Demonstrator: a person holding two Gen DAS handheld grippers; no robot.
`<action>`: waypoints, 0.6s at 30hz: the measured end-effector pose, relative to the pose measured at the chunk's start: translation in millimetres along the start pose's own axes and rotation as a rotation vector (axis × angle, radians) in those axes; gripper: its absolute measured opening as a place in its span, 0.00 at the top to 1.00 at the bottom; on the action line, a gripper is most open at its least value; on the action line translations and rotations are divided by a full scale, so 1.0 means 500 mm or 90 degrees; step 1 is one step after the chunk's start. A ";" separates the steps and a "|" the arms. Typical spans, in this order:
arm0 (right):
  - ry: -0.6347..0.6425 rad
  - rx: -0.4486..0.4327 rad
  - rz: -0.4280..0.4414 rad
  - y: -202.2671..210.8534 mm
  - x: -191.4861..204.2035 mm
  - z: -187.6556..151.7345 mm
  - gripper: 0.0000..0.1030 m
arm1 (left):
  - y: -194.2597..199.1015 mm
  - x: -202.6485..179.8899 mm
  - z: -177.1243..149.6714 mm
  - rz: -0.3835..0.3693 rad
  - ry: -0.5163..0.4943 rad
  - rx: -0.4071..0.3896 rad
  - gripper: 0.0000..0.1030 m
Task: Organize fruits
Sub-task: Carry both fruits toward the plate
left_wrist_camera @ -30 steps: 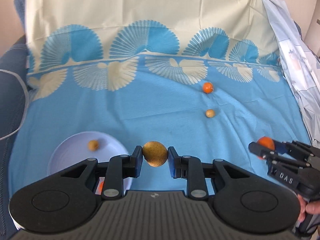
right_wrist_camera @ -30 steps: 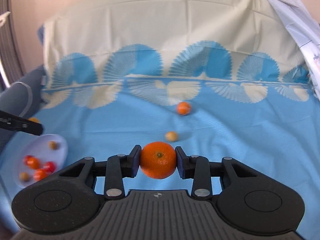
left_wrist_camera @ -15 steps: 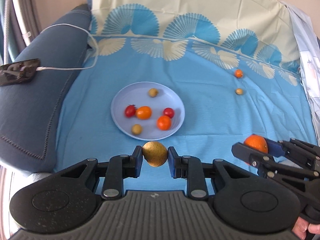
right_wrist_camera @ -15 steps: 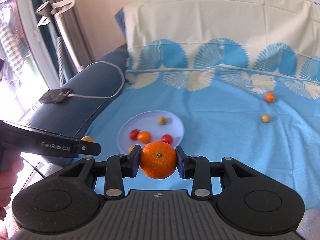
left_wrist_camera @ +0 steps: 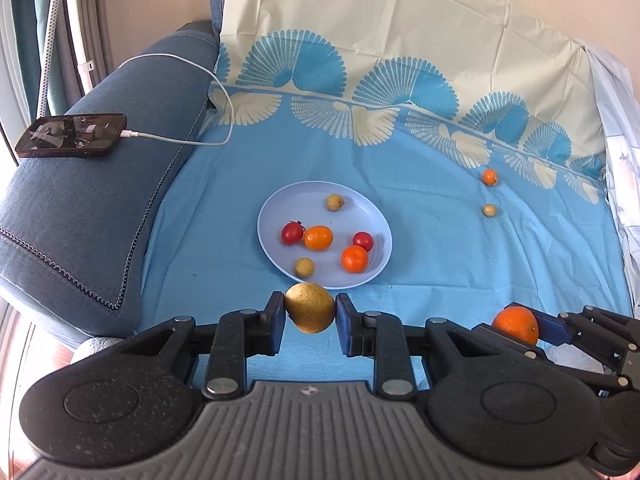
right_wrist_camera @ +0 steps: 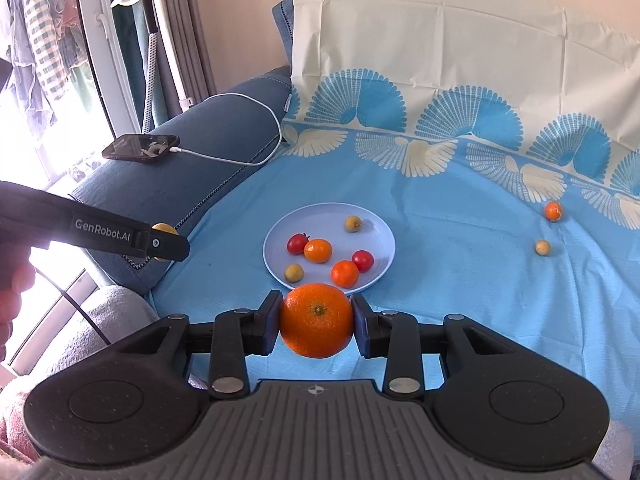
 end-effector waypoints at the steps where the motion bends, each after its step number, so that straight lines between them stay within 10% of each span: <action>1: 0.002 0.000 -0.002 0.000 0.001 0.001 0.63 | -0.002 0.001 0.002 -0.002 0.003 0.002 0.71; 18: -0.011 0.024 0.004 -0.041 -0.020 0.005 0.63 | -0.057 0.026 0.054 0.028 0.023 0.022 0.71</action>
Point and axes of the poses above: each gripper's, at about its wrist camera, not at the fingertips, and y roughly against the way its jaws point, x to its left, z to its top, the point moved 6 cm from there along -y, roughly the way its jaws point, and after that the axes turned 8 degrees about y, right-handed, at the moved point
